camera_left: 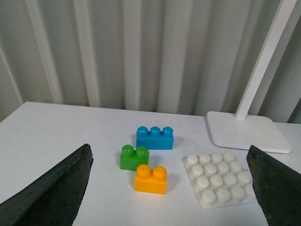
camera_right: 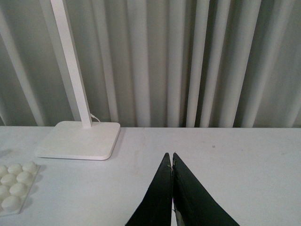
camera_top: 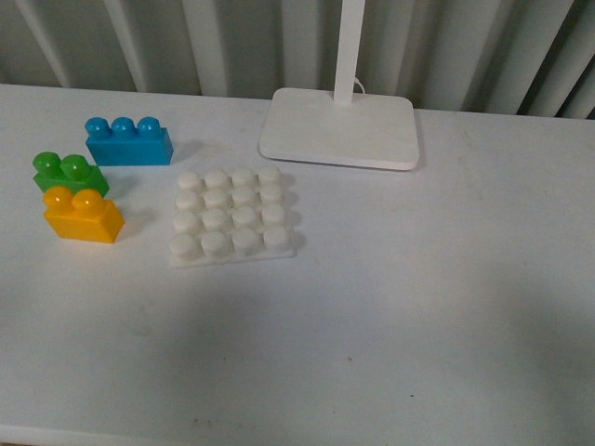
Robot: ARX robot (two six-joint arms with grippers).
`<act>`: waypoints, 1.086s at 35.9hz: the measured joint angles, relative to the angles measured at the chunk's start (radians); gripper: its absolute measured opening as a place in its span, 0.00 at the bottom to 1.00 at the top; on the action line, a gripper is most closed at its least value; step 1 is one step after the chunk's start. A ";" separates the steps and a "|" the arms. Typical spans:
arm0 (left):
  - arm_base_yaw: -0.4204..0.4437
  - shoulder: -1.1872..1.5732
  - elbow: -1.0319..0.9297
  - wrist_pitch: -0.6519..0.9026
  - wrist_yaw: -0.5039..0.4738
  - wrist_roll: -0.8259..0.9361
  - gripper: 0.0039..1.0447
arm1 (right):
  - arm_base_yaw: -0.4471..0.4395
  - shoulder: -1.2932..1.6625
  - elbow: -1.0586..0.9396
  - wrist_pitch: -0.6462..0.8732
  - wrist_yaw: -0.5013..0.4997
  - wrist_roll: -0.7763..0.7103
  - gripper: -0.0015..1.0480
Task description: Insert yellow block into base center
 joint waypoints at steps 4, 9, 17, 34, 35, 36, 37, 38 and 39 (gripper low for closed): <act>0.000 0.000 0.000 0.000 0.000 0.000 0.94 | 0.000 0.000 0.000 -0.004 0.000 0.000 0.01; 0.000 0.000 0.000 0.000 0.000 0.000 0.94 | 0.000 -0.001 0.000 -0.004 0.000 -0.002 0.10; -0.004 0.130 0.068 -0.150 0.112 -0.091 0.94 | 0.000 -0.001 0.000 -0.004 0.000 -0.002 0.57; -0.226 1.337 0.197 0.743 0.062 -0.146 0.94 | 0.000 -0.001 0.000 -0.004 0.000 -0.001 0.91; -0.225 1.369 0.205 0.760 0.064 -0.145 0.94 | 0.000 -0.001 0.000 -0.004 0.000 -0.001 0.91; -0.220 1.437 0.224 0.791 0.072 -0.136 0.94 | 0.000 -0.001 0.000 -0.004 0.000 -0.001 0.91; -0.212 1.509 0.245 0.818 0.075 -0.127 0.94 | 0.000 -0.001 0.000 -0.004 0.000 -0.001 0.91; -0.207 1.542 0.257 0.827 0.076 -0.124 0.94 | 0.000 -0.001 0.000 -0.004 0.000 -0.001 0.91; -0.198 1.585 0.272 0.836 0.080 -0.118 0.94 | 0.000 -0.001 0.000 -0.004 0.000 -0.001 0.91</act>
